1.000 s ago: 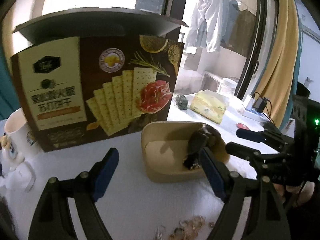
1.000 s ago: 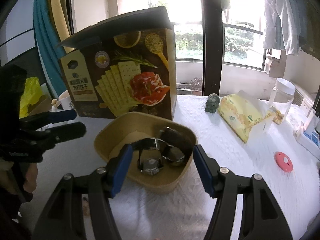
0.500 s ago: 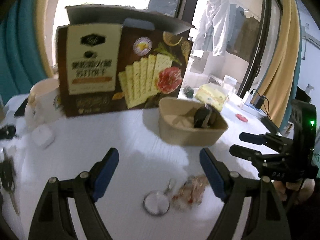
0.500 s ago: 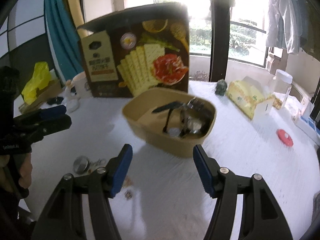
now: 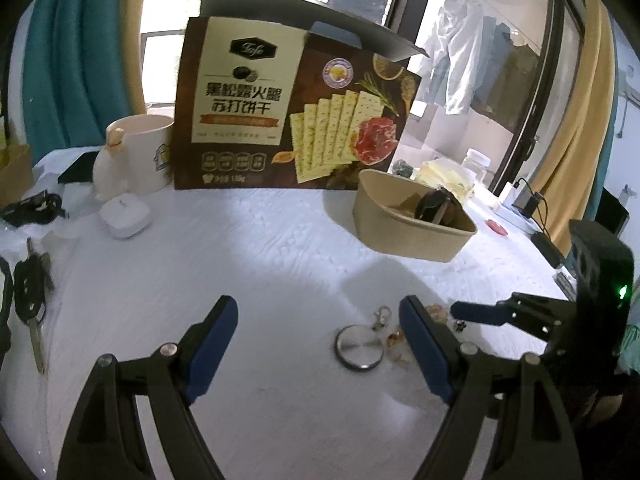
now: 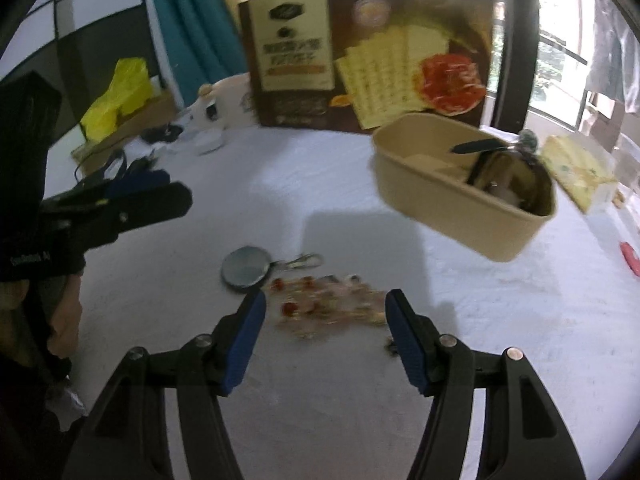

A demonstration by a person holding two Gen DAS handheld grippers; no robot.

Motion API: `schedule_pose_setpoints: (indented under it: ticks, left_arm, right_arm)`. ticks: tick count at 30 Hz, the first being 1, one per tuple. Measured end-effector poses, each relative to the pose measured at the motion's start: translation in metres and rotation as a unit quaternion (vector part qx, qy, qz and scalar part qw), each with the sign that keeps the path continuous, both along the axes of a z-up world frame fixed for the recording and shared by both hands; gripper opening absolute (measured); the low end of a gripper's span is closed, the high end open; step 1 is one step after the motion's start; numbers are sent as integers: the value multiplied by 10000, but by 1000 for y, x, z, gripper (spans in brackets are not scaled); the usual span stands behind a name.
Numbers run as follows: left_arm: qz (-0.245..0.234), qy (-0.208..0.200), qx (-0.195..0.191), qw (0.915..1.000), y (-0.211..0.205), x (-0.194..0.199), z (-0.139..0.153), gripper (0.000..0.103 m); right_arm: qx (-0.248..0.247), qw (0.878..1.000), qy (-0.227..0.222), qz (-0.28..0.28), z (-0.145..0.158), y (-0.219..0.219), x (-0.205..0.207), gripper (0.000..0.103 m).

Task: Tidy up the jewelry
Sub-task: 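Grasp the pink bead bracelet with the right tool while the left tool grasps the red-charm keychain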

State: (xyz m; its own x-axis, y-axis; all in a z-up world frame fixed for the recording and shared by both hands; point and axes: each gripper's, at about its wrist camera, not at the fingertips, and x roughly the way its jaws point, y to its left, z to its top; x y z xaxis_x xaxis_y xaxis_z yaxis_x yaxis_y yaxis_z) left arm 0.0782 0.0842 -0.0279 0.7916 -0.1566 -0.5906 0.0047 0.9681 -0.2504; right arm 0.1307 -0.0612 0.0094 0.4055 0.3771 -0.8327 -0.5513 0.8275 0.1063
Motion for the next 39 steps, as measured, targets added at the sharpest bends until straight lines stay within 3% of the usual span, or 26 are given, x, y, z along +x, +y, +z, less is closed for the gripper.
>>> schedule_pose_setpoints:
  ticks: [2, 3, 5, 7, 9, 15, 24, 28, 35, 39]
  left_arm:
    - [13, 26, -37, 10000, 3, -2, -2, 83]
    - [18, 34, -59, 10000, 5, -4, -3, 83]
    - [13, 42, -79, 10000, 5, -5, -4, 83]
    - [4, 65, -91, 9999, 5, -5, -6, 83]
    - [-26, 105, -100, 9999, 3, -4, -7, 83]
    - [-199, 182, -98, 9996, -12, 0, -9, 83]
    - [-1030, 355, 223, 9938, -69, 18, -15, 82]
    - [-1365, 567, 317, 9885, -92, 30, -22, 61]
    - [-1393, 902, 608, 9843, -105, 48, -33, 43]
    - [-1335, 982, 724, 9835, -105, 53, -34, 39]
  right_arm:
    - [-150, 9999, 42, 74, -7, 8, -3, 47]
    - [-233, 9997, 61, 85, -10, 11, -2, 36]
    - [-313, 9995, 24, 80, -13, 13, -5, 29]
    - [-326, 9994, 36, 66, -13, 12, -3, 14]
    - [-335, 9994, 24, 33, -12, 9, -2, 7]
    - [-107, 9998, -125, 56, -1, 0, -4, 7]
    - [288, 9976, -612, -175, 42, -31, 4, 7]
    - [340, 9966, -705, -243, 53, -48, 9, 7]
    - [390, 9957, -710, -456, 54, -82, 14, 7]
    - [444, 9950, -678, -584, 51, -98, 17, 7]
